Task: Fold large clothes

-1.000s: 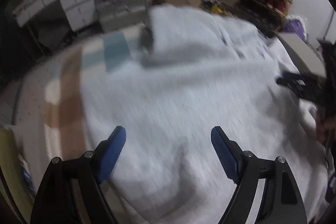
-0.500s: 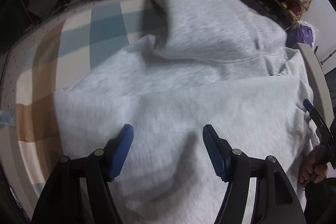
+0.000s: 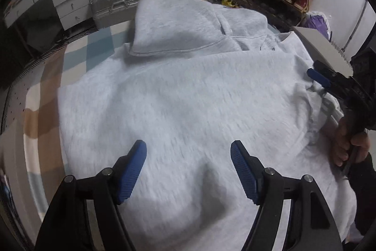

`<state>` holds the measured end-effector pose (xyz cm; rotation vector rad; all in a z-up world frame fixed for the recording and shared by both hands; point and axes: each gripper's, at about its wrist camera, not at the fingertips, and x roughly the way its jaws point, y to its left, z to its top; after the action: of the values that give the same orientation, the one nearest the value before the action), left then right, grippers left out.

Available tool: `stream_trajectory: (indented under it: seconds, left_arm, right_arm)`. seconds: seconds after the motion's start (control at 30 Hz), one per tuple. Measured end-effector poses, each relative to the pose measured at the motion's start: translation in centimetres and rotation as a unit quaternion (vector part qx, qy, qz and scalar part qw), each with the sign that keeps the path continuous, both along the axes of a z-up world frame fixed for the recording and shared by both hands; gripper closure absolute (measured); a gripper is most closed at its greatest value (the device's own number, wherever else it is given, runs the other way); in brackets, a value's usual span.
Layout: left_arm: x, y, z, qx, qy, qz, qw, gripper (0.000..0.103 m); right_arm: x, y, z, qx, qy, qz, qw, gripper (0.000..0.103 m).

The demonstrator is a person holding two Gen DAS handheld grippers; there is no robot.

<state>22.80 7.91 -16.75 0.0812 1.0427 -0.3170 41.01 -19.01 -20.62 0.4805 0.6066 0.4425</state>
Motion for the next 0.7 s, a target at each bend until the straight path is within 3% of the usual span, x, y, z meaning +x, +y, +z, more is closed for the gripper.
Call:
stream_trajectory:
  seconds: [0.1,0.17,0.27,0.37,0.53,0.6,0.63,0.7]
  left_arm:
    - [0.6,0.1,-4.1,0.004,0.026,0.021,0.9994,0.033]
    - [0.1,-0.5,-4.5,0.026,-0.003,0.023,0.9994,0.027]
    - [0.1,0.0,-3.9,0.02,0.009,0.032,0.9992,0.027]
    - [0.9,-0.5,-1.3,0.01,0.013,0.025,0.9996,0.027]
    - [3.3,-0.9,6.4,-0.005,-0.055,0.036,0.9978,0.026]
    - [6.1,-1.0,9.7,-0.017,-0.085,0.064,0.9942,0.015]
    - [7.1,-1.0,10.4,-0.023,-0.091,0.071,0.993,0.005]
    - [10.7,-1.5,11.9,-0.04,-0.095,0.083,0.9912,0.001]
  right_arm:
    - [-0.1,0.1,0.1,-0.003,-0.002,-0.001,1.0,0.035]
    - [0.0,0.1,0.1,-0.003,-0.003,-0.001,1.0,0.035]
    - [-0.2,0.0,0.1,-0.002,-0.005,-0.002,1.0,0.034]
    - [-0.2,-0.2,0.1,0.004,-0.005,-0.004,1.0,0.033]
    - [-0.3,-0.3,0.2,0.003,-0.005,-0.005,1.0,0.033]
    - [-0.3,-0.2,0.2,0.002,-0.005,-0.005,1.0,0.033]
    - [-0.4,-0.3,0.2,0.003,-0.007,-0.004,1.0,0.033]
    - [-0.4,-0.3,0.3,0.007,-0.009,-0.004,1.0,0.032]
